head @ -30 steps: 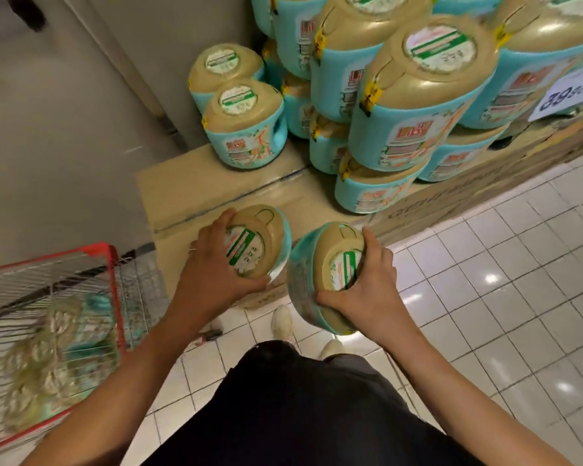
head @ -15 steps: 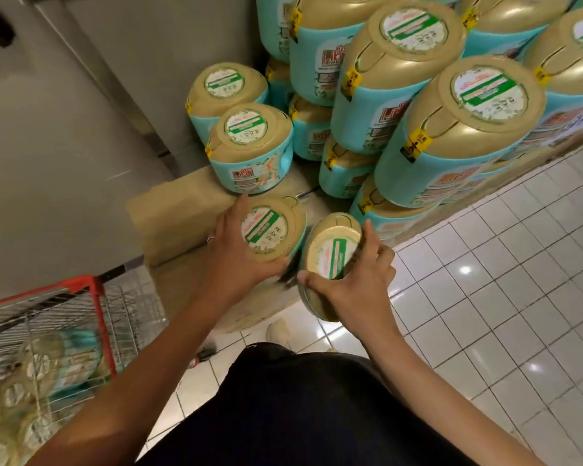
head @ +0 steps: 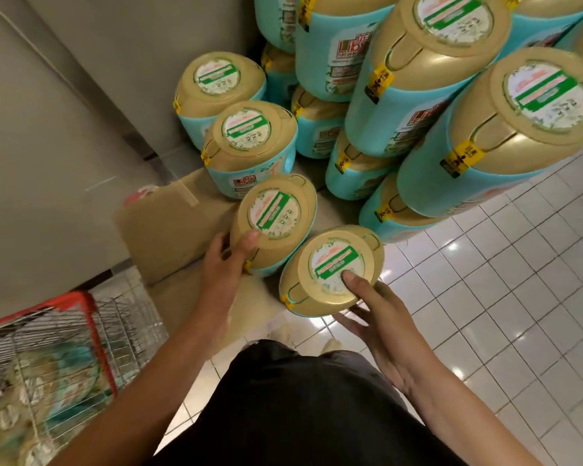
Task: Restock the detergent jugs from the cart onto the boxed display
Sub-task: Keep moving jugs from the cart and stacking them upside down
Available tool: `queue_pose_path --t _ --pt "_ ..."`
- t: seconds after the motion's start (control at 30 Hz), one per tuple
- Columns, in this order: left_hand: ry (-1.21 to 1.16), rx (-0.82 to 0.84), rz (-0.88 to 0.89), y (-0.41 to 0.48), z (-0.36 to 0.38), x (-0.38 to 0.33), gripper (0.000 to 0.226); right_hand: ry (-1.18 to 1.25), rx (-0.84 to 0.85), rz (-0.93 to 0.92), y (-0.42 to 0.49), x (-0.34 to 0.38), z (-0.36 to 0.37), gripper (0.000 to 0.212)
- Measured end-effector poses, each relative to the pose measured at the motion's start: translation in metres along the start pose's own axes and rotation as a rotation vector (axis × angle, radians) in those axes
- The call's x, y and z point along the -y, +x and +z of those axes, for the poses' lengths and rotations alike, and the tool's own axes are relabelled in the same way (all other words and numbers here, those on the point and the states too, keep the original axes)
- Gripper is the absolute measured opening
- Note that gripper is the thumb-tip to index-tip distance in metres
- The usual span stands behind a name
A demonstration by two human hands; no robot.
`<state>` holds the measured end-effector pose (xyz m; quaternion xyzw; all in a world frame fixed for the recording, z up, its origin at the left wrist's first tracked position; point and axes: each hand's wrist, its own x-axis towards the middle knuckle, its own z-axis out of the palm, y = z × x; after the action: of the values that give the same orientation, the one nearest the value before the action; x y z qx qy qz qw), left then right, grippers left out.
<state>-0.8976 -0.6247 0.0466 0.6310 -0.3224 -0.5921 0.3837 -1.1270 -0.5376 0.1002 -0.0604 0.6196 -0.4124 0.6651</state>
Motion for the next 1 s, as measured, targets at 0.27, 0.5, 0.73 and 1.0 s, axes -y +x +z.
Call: queue_pose_path --t 0.27,0.5,0.73,1.0 --pt "0.063 0.232 -0.144 0.051 -0.001 -0.056 0.069 0.075 -0.015 -0.019 0.014 0.002 0.027 0.064" --pt "0.023 0.279 -0.275 0.069 0.003 -0.065 0.075 0.178 -0.016 0.029 0.013 0.005 0.034 0.054" --pt "0.002 0.282 -0.303 0.067 0.013 -0.069 0.065 0.218 -0.072 0.026 0.015 0.004 0.036 0.057" --pt "-0.017 0.253 -0.283 0.066 0.017 -0.065 0.068 0.175 -0.028 0.053 0.019 0.017 0.026 0.056"
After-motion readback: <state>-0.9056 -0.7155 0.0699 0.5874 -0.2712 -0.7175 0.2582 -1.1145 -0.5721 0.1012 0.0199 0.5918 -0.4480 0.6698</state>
